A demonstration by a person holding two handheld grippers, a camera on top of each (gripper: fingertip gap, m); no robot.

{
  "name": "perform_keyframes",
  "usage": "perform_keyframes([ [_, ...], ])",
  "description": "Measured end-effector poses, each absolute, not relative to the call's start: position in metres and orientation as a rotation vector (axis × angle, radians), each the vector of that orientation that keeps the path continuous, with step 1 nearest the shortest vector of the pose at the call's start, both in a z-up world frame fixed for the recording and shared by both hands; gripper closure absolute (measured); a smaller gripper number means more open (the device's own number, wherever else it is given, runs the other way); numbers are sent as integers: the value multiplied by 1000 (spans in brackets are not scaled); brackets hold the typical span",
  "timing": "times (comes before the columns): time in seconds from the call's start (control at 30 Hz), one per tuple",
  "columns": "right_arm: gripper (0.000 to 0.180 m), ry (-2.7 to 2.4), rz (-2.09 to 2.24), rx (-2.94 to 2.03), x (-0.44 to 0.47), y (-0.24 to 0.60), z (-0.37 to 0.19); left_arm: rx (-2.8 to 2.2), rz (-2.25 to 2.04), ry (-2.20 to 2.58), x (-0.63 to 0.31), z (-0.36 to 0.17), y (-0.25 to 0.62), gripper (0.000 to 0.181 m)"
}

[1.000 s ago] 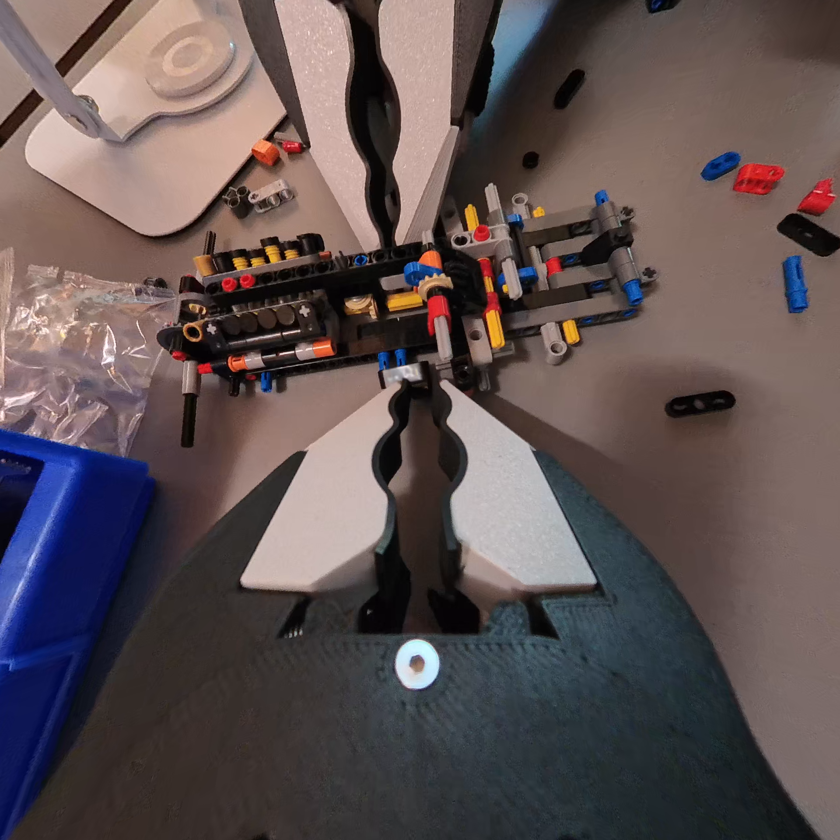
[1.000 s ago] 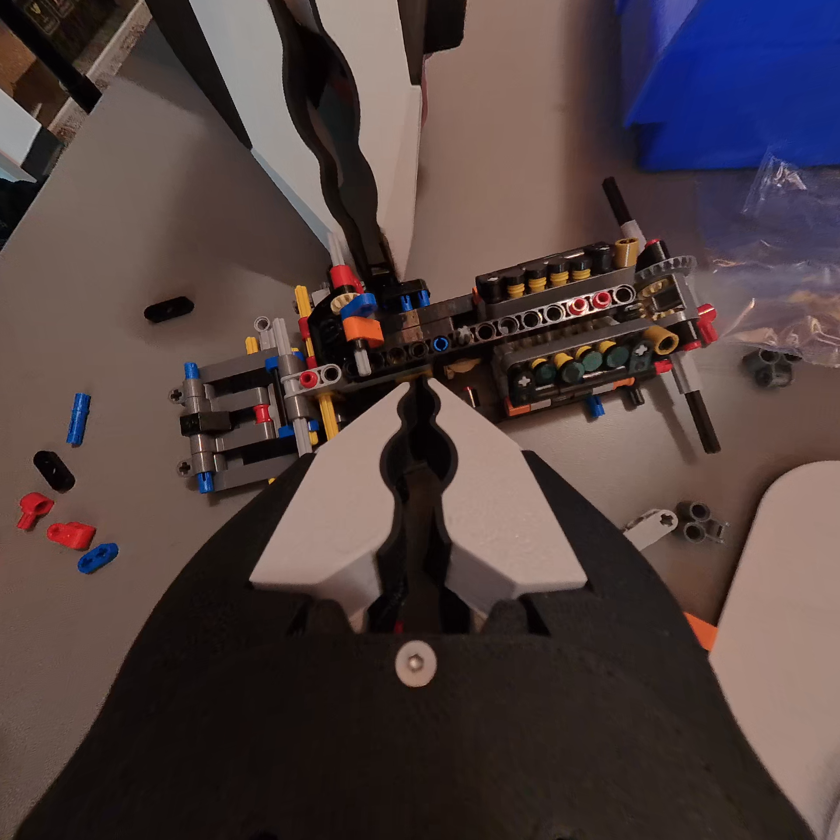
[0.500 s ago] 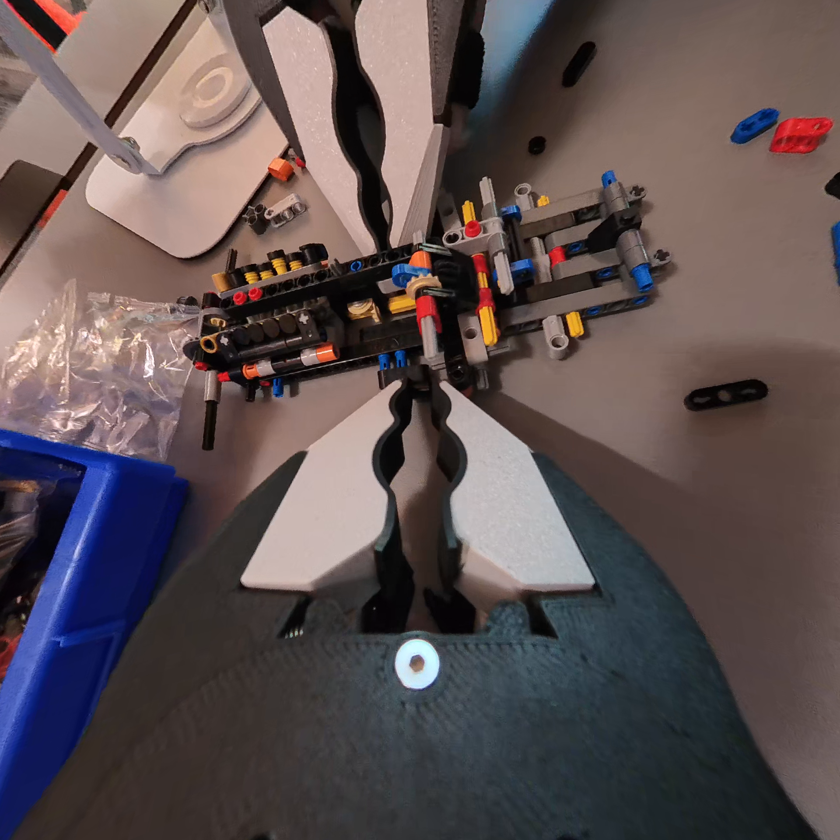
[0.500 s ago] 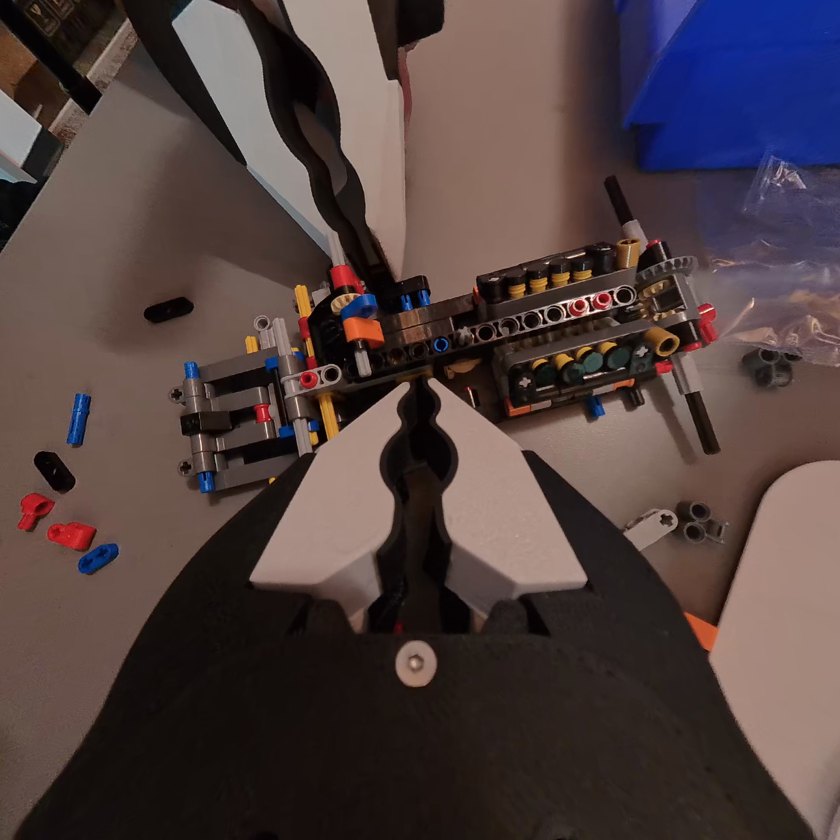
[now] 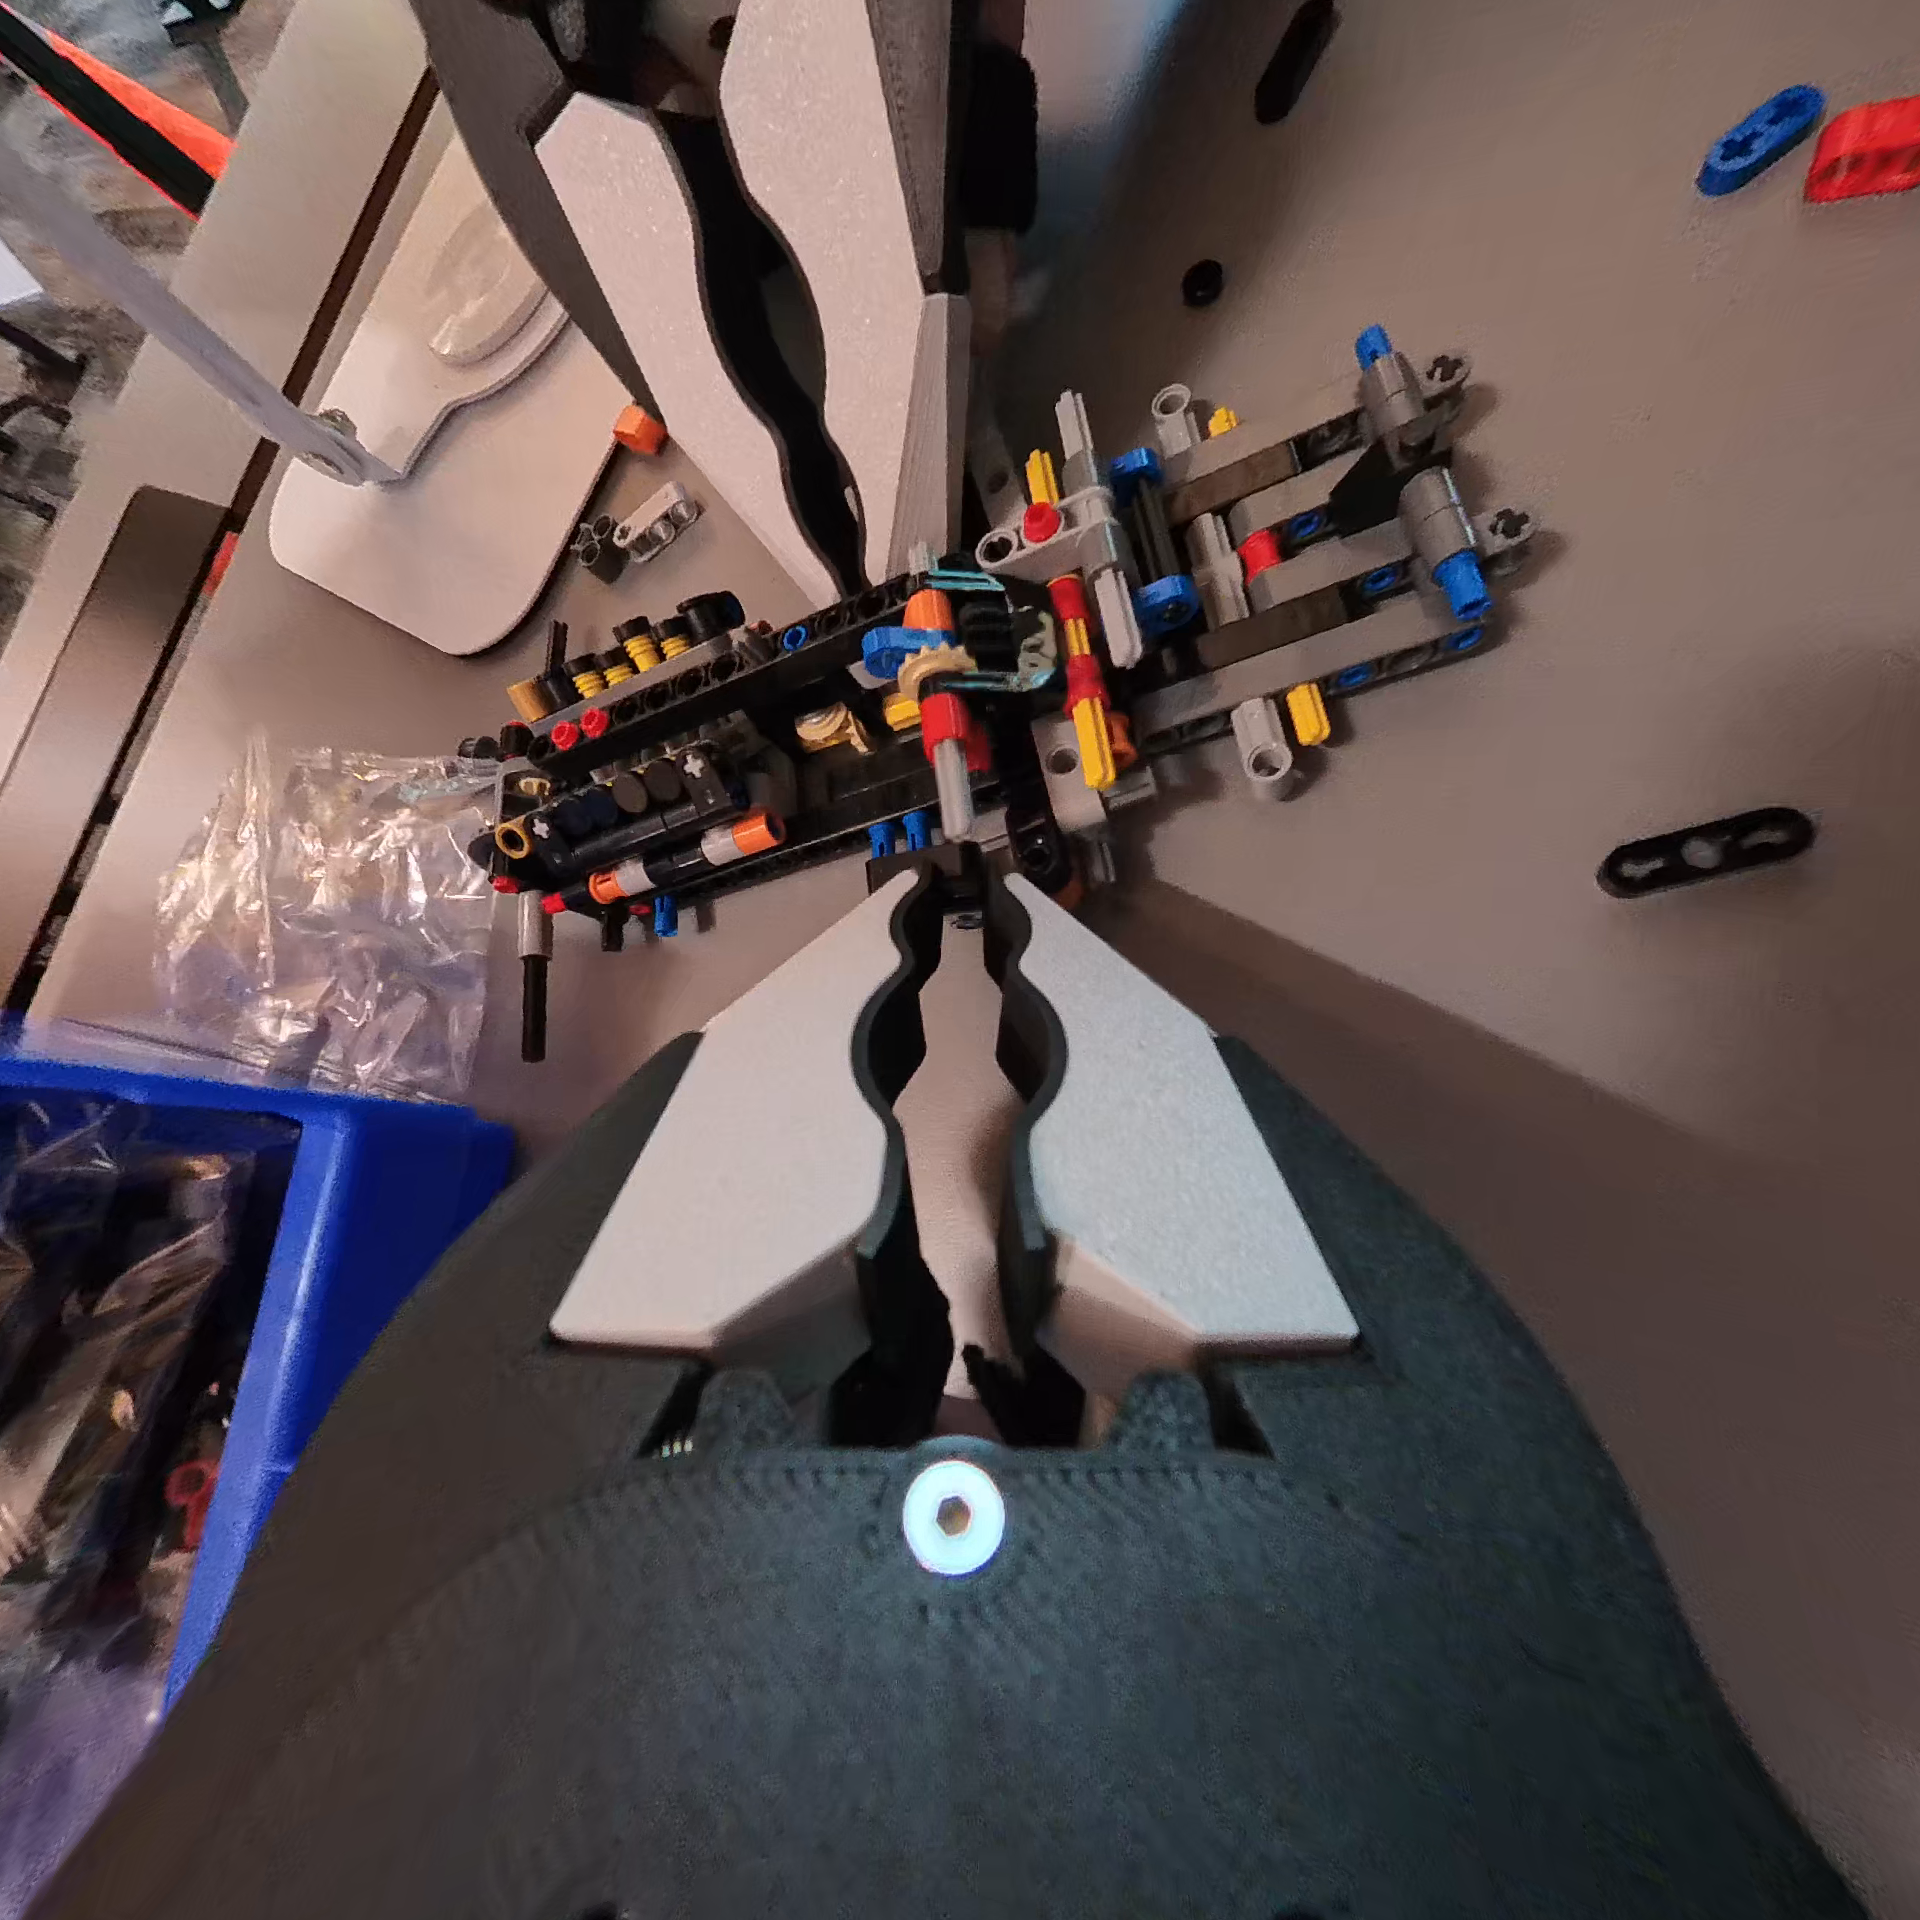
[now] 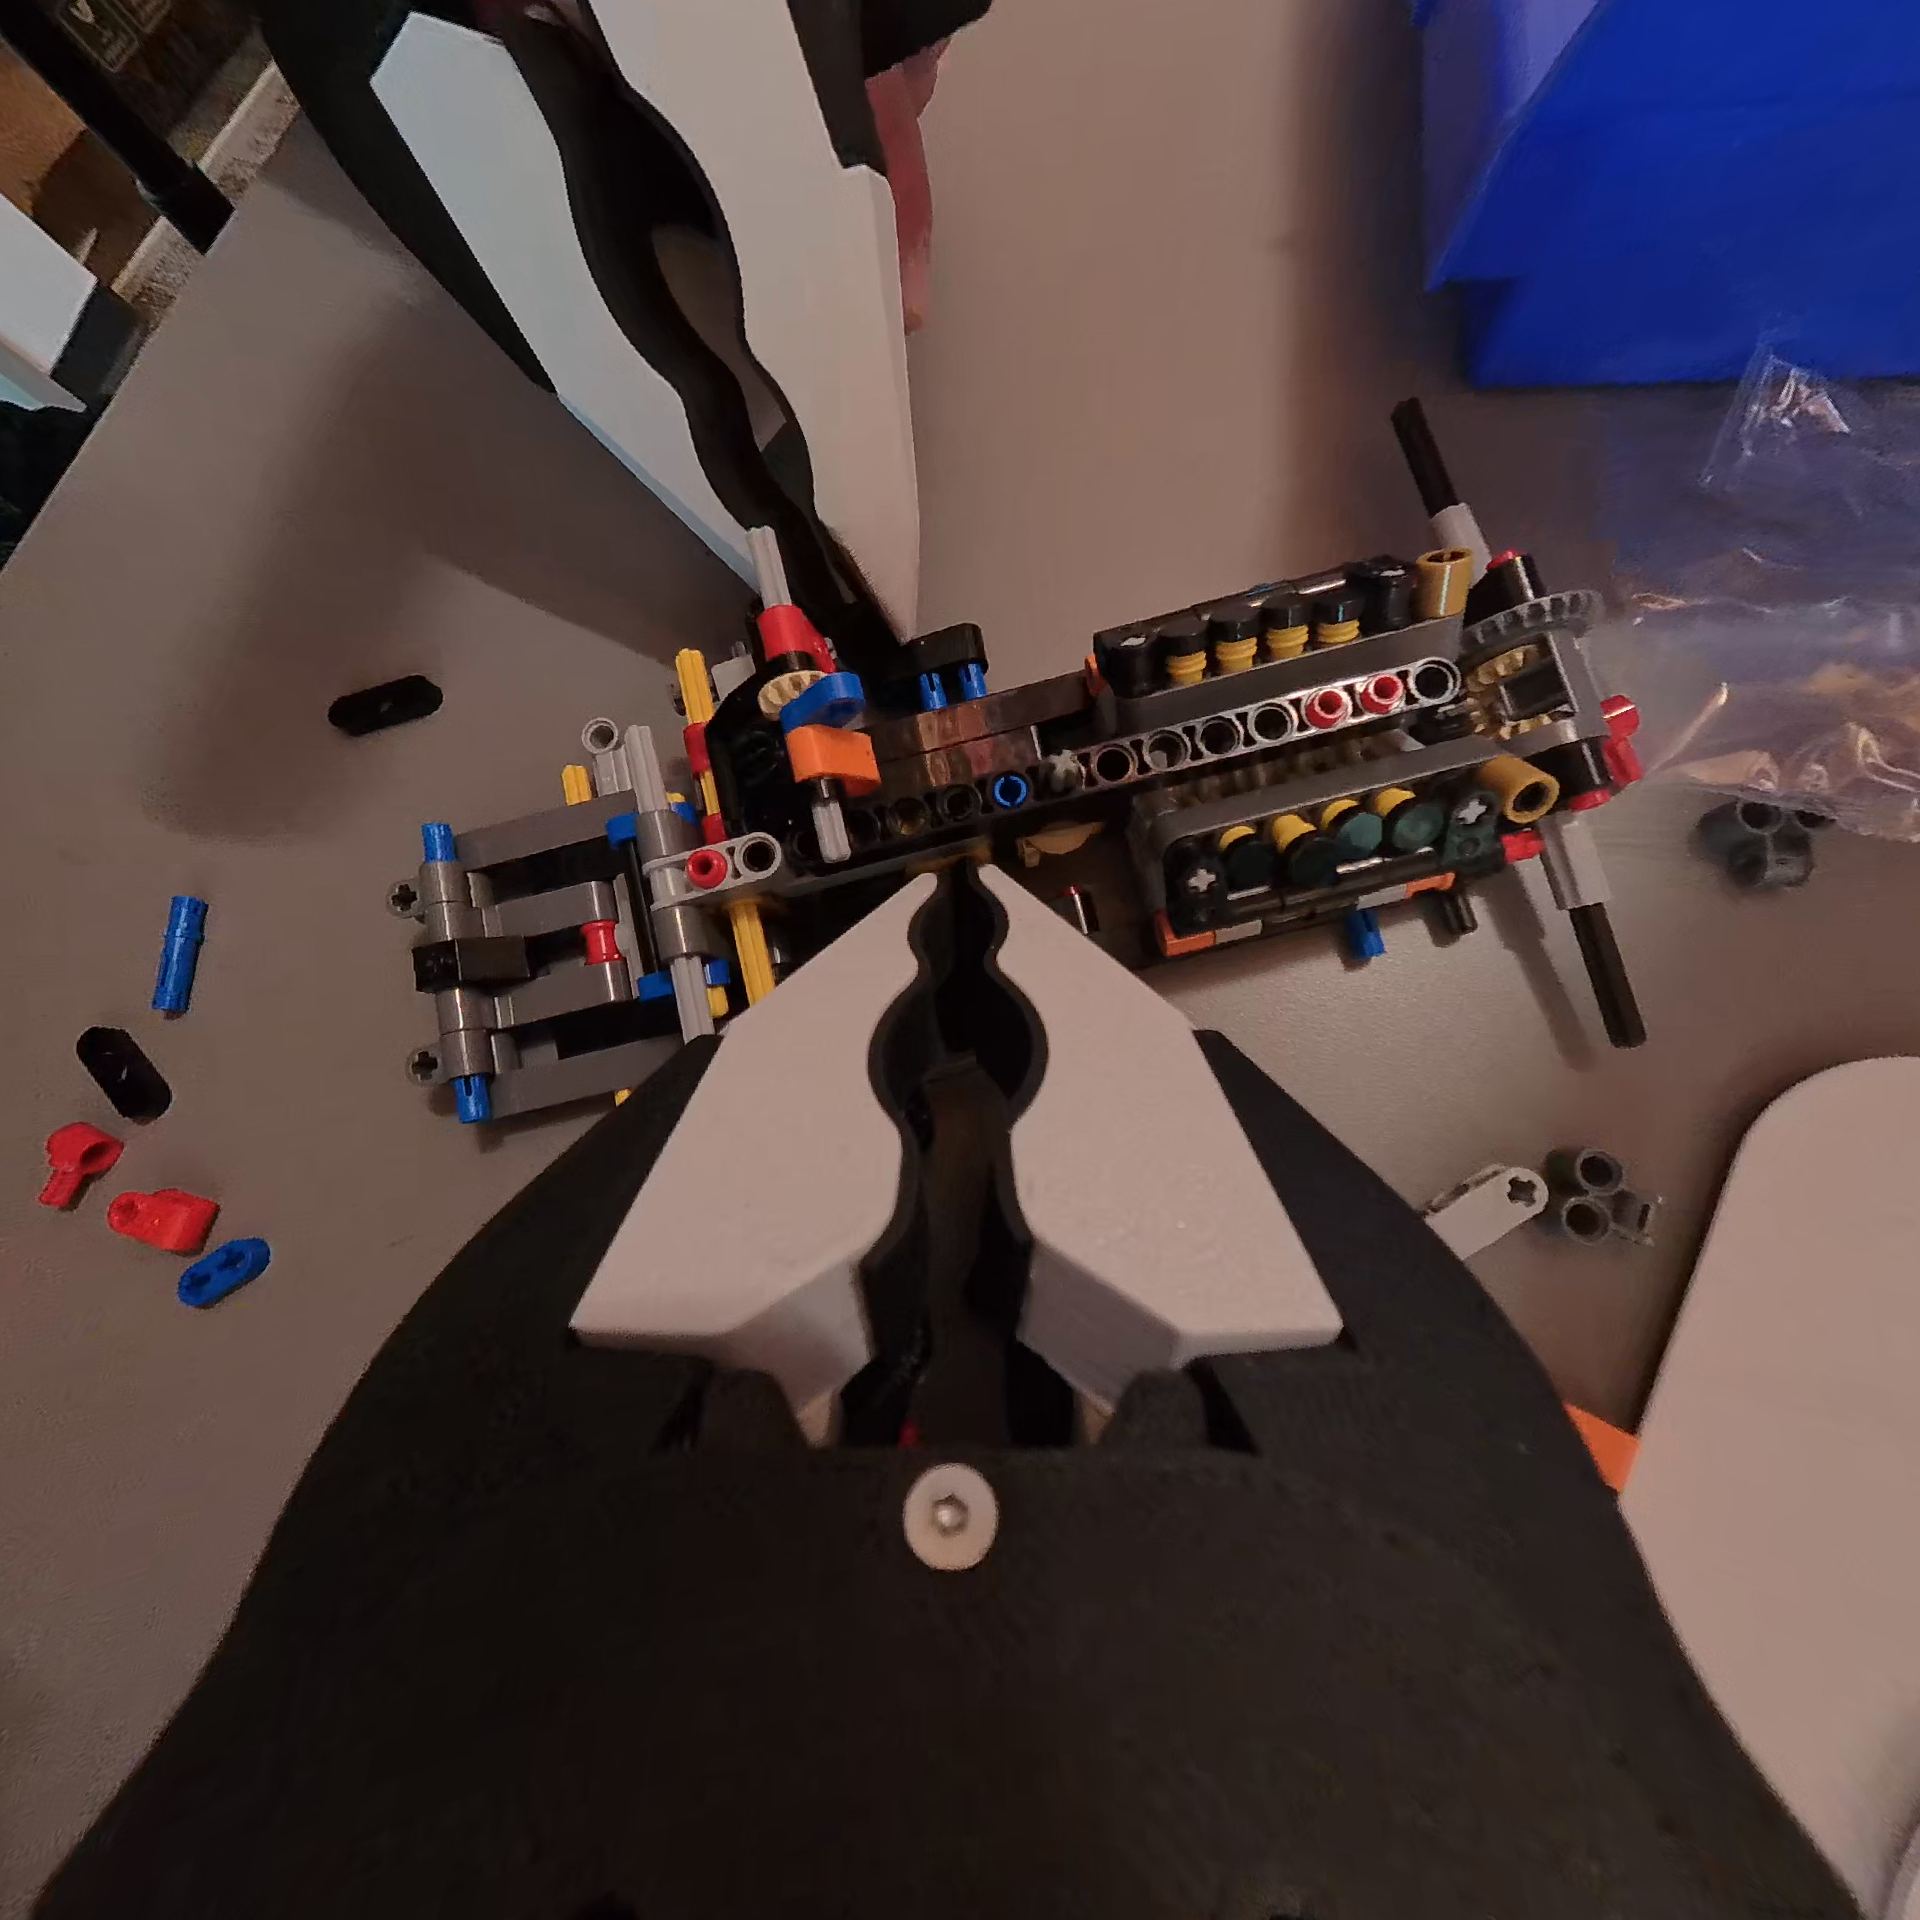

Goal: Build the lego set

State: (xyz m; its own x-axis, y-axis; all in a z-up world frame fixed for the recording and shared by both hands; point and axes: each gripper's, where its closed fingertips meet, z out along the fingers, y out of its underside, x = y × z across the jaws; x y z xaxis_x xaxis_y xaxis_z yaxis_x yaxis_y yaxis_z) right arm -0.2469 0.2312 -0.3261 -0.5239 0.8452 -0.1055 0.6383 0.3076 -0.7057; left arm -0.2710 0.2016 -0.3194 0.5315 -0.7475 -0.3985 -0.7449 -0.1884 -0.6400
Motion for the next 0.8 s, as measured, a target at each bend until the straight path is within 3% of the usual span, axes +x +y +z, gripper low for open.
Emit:
perform_keyframes([
  [0.03,180,-2293,1036,-1344,-247,231,-326,-1935,13,1231,-271,-319,202,175],
  [0.8,180,-2292,1043,-1344,-247,231,-326,-1921,-185,1243,-268,-316,202,175],
])
